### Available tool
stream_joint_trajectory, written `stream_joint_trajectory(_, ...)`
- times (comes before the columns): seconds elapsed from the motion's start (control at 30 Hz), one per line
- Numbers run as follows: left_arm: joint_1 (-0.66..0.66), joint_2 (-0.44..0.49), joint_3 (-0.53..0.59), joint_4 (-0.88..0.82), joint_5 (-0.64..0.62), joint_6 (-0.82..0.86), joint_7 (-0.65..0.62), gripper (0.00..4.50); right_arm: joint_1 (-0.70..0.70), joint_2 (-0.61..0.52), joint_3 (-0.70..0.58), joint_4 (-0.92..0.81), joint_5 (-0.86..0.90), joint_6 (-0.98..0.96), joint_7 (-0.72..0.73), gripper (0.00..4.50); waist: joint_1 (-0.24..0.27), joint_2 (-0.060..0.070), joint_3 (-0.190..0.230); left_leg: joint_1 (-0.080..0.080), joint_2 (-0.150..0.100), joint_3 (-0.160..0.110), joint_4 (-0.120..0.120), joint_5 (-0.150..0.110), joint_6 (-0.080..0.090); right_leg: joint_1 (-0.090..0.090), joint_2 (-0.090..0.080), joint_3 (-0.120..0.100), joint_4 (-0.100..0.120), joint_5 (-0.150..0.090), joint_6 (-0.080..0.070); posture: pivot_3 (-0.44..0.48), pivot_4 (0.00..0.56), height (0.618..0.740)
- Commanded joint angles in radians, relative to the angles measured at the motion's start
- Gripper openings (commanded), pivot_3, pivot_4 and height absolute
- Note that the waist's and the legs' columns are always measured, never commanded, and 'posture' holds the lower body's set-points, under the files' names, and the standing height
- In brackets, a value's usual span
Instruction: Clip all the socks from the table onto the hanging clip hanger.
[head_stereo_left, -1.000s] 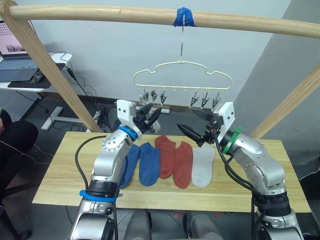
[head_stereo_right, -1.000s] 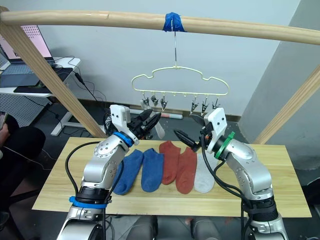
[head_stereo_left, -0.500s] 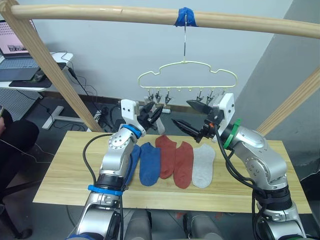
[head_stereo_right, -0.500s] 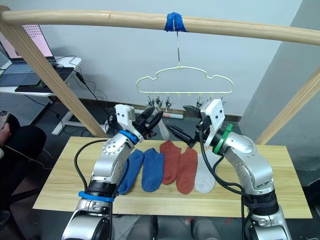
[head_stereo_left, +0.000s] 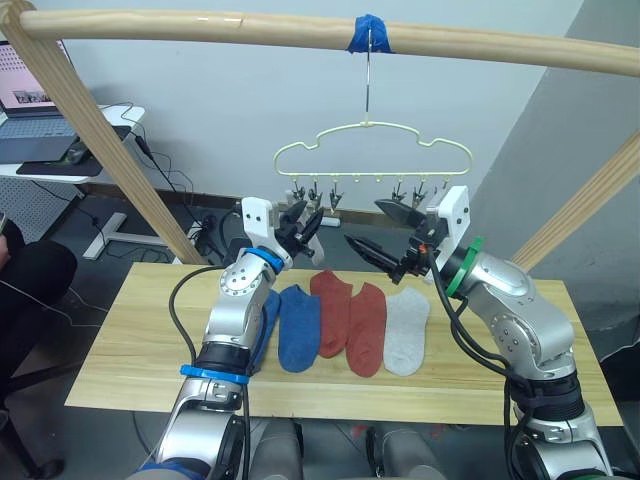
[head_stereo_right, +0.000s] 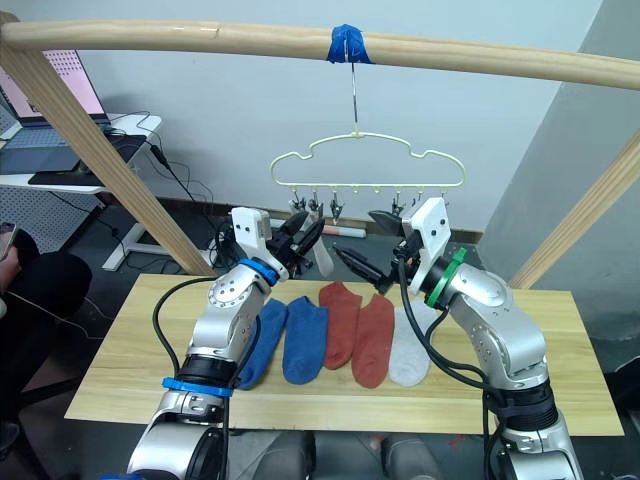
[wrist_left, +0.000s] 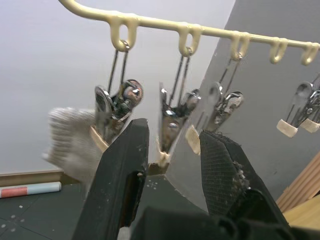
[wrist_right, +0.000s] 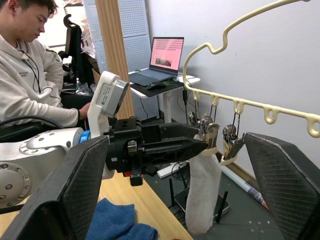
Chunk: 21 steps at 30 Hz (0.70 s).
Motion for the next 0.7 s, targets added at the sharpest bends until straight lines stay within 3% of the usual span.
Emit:
stream_joint_trajectory(0.03,-0.037,-0.005,0.011,0.011,0.01,-0.039,0.009,1.87,-0.014,-0.009,-0.013,-0.045,0.014,-0.007,-0.005,4.5,0.0,0.0,0.0,0.0,0.0,0.0,0.0,0.0,0.0,0.0,0.0,0.0,0.0,0.0,0.0,-0.039,0.177,0.74)
stream_joint_trajectory(0.7,-0.134,-0.035,0.024,0.138,0.024,-0.131,0.04,1.87,-0.019,-0.015,-0.011,-0.047,0.008,-0.011,-0.016,4.5,-0.001,0.0,0.0,0.0,0.0,0.0,0.0,0.0,0.0,0.0,0.0,0.0,0.0,0.0,0.0,-0.049,0.177,0.74)
